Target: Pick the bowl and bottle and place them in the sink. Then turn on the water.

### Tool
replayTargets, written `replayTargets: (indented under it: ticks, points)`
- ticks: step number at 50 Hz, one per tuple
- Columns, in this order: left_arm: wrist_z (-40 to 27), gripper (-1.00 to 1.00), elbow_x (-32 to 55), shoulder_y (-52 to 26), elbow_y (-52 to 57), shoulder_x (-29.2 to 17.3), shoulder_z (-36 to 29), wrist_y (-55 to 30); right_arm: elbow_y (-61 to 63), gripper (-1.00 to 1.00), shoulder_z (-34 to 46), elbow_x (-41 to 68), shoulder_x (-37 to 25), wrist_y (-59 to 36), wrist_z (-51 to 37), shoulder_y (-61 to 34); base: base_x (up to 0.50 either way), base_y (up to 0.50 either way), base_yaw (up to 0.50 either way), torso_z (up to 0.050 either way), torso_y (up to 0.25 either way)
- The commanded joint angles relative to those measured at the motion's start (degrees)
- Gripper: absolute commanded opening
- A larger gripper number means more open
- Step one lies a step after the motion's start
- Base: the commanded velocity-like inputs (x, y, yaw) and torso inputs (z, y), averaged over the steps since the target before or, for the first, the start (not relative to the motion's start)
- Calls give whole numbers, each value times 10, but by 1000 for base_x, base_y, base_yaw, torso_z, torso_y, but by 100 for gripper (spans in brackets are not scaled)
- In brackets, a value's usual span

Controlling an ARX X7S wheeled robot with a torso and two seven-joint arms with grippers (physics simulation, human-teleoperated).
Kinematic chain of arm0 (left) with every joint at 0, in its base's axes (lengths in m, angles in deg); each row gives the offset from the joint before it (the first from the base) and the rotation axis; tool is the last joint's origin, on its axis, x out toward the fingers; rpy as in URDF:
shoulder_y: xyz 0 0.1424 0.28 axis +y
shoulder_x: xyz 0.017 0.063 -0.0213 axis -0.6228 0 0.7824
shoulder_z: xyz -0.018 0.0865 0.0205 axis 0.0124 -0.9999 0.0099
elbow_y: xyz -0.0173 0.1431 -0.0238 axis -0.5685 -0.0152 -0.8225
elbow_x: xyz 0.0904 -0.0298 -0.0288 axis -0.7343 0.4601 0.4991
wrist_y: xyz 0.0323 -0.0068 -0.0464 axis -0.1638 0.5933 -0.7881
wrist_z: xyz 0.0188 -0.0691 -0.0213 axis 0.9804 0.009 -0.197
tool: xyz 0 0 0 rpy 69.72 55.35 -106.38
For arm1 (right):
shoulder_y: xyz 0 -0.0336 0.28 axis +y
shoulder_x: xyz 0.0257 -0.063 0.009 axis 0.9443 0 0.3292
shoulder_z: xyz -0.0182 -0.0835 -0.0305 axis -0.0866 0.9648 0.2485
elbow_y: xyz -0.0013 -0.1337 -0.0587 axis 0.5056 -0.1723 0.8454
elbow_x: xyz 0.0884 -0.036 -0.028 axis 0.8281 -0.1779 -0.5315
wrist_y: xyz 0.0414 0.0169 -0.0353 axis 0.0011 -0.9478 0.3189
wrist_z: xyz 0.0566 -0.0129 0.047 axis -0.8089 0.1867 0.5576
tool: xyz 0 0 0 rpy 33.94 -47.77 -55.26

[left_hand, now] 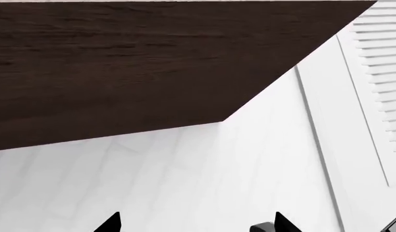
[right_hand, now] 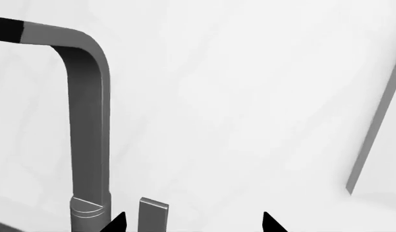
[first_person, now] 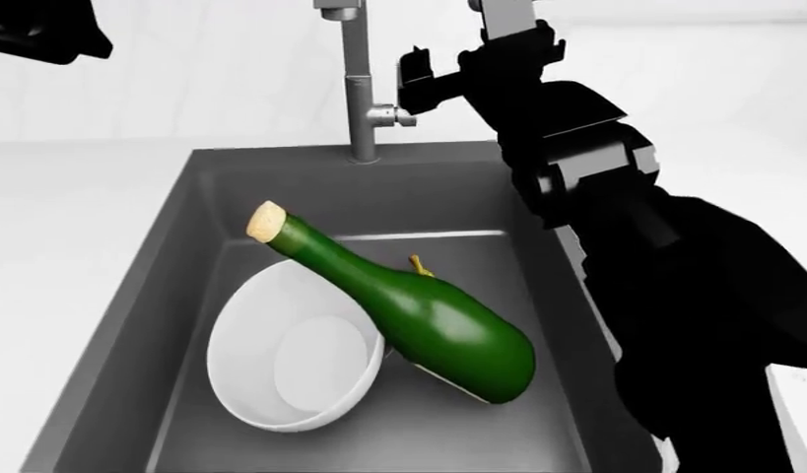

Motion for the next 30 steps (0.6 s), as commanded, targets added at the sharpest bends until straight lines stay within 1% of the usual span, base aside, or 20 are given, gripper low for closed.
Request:
replayTargets:
  ticks: [1,3,16,30]
  points:
    - [2,100,-3,6,3,-3,3,5,0,100,42,41,0,10,1,-6,0,0,0,9,-88]
    - [2,100,-11,7,3,-1,2,6,0,100,46,44,0,10,1,-8,0,0,0,9,-101]
    - [0,100,9,10,4,-4,9,13,0,100,69,64,0,17,4,-14,0,0,0,15,-146]
    - [-5,100,24,10,13,-10,17,15,9,100,88,81,0,26,6,-25,0,0,0,10,-33]
